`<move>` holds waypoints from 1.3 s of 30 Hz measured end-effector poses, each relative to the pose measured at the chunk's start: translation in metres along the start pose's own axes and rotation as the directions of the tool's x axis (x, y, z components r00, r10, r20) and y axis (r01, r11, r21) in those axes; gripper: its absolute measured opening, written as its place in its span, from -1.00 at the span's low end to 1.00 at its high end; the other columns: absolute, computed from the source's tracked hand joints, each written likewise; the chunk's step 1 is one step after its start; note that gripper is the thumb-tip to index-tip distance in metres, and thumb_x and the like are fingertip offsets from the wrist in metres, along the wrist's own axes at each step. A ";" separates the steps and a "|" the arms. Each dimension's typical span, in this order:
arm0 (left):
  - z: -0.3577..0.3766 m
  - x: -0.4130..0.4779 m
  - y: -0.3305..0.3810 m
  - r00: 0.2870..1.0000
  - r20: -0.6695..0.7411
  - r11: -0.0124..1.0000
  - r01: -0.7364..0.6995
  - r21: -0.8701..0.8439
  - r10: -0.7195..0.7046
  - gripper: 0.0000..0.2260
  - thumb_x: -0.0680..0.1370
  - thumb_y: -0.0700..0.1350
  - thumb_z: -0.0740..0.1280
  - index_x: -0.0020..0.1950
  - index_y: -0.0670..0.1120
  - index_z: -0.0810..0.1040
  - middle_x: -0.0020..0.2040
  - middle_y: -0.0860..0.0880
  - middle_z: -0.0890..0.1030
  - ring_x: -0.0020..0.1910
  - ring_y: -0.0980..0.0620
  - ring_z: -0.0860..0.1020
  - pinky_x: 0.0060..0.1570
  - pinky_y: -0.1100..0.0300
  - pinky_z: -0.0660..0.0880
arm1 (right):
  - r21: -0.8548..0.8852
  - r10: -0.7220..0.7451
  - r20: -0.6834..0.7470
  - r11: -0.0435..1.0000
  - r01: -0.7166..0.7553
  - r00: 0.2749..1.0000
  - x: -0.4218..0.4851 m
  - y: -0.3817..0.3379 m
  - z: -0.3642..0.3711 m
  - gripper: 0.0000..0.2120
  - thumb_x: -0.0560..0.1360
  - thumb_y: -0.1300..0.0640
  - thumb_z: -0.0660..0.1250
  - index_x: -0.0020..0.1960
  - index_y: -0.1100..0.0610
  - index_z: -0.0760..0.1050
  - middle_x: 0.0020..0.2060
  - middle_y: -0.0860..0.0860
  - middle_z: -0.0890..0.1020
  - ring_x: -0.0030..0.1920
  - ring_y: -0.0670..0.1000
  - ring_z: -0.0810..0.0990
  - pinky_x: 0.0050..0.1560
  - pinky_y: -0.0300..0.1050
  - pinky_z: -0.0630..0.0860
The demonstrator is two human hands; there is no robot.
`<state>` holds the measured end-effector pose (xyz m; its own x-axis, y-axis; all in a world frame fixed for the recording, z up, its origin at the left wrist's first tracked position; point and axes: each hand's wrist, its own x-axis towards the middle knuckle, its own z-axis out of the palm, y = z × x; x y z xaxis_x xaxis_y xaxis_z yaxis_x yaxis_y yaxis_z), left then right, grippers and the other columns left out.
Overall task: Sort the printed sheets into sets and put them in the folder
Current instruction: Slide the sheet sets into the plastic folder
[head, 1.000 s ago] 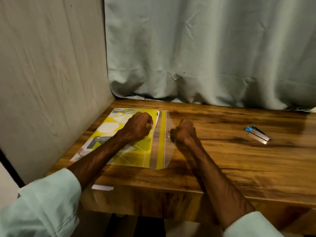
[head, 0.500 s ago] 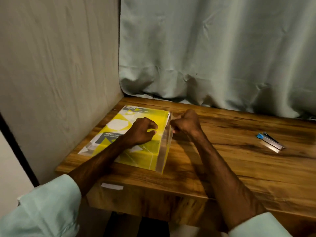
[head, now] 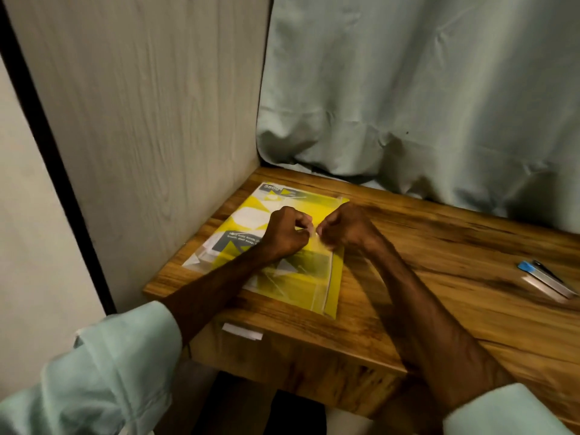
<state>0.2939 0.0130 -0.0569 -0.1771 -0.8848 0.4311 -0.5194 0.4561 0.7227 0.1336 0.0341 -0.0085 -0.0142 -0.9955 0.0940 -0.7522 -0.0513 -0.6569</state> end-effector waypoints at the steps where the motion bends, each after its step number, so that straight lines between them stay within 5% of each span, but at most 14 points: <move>1: 0.000 -0.001 0.001 1.000 -0.015 0.999 -0.021 0.029 0.021 -0.85 0.41 -0.34 0.42 -0.19 -0.15 0.76 -0.06 -0.06 0.74 -0.04 0.01 0.68 0.02 0.30 0.51 | 0.009 -0.032 0.025 0.999 0.032 0.999 -0.003 0.002 -0.003 -0.85 0.41 0.48 0.41 -0.17 0.32 0.72 -0.47 0.07 0.63 -0.47 -0.02 0.57 -0.21 0.04 0.63; 5: 0.000 0.000 -0.007 0.998 -0.018 0.990 -0.058 0.130 0.061 -0.83 0.34 -0.28 0.42 -0.20 -0.06 0.75 -0.16 0.02 0.74 -0.10 0.00 0.67 0.09 0.07 0.57 | -0.100 -0.116 -0.019 0.988 0.113 0.993 -0.006 0.004 0.001 -0.76 0.41 0.51 0.40 -0.10 0.25 0.74 -0.30 0.12 0.71 -0.37 -0.05 0.61 -0.08 0.04 0.65; 10: -0.005 0.001 -0.009 0.999 0.038 0.987 -0.001 0.162 -0.005 -0.68 0.39 -0.34 0.32 -0.05 -0.04 0.76 0.01 -0.02 0.73 0.05 -0.02 0.66 0.13 0.10 0.57 | -0.264 -0.111 0.023 0.958 0.114 0.994 0.006 0.004 0.010 -0.78 0.45 0.41 0.43 -0.07 0.13 0.74 -0.07 0.03 0.75 -0.02 0.02 0.70 0.13 -0.04 0.62; 21: 0.004 0.001 -0.014 1.000 -0.008 0.981 0.006 0.195 -0.004 -0.70 0.42 -0.27 0.32 -0.03 0.06 0.75 0.05 0.02 0.72 0.08 -0.02 0.64 0.16 0.05 0.58 | -0.241 -0.164 0.102 0.953 0.185 0.981 0.005 0.015 -0.001 -0.80 0.45 0.39 0.46 -0.04 0.14 0.74 -0.08 0.02 0.76 -0.06 -0.09 0.69 0.14 0.00 0.64; 26: 0.005 -0.005 -0.013 0.999 -0.017 0.975 0.031 0.218 -0.028 -0.70 0.38 -0.13 0.25 -0.03 0.10 0.71 0.01 0.04 0.69 0.08 -0.02 0.62 0.10 0.05 0.57 | -0.495 -0.287 0.074 0.821 0.285 0.955 -0.024 0.005 0.013 -0.81 0.50 0.19 0.45 0.07 0.18 0.52 0.07 0.12 0.60 0.10 0.13 0.56 -0.04 -0.03 0.47; 32: -0.004 -0.002 0.000 0.998 0.030 0.974 0.040 0.224 -0.048 -0.69 0.40 -0.30 0.32 -0.07 0.02 0.74 -0.03 0.06 0.71 0.01 0.03 0.63 0.02 0.13 0.57 | -0.290 -0.182 0.142 0.932 0.217 0.973 -0.010 0.013 -0.008 -0.60 0.35 0.39 0.35 0.11 0.12 0.72 0.06 0.02 0.74 0.06 0.00 0.70 0.12 -0.02 0.64; 39: -0.008 0.004 0.005 0.996 0.034 0.975 0.073 0.209 -0.082 -0.73 0.45 -0.33 0.26 -0.11 -0.01 0.68 0.03 -0.04 0.65 0.13 -0.05 0.58 0.15 -0.01 0.55 | -0.249 -0.285 0.017 0.927 0.280 0.958 -0.014 0.028 0.004 -0.64 0.47 0.38 0.32 0.18 0.14 0.69 0.13 0.05 0.72 0.13 0.02 0.68 0.19 -0.04 0.59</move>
<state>0.2976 0.0131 -0.0470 -0.1623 -0.9218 0.3520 -0.6943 0.3602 0.6231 0.1154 0.0465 -0.0309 0.2121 -0.9408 0.2646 -0.8656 -0.3065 -0.3961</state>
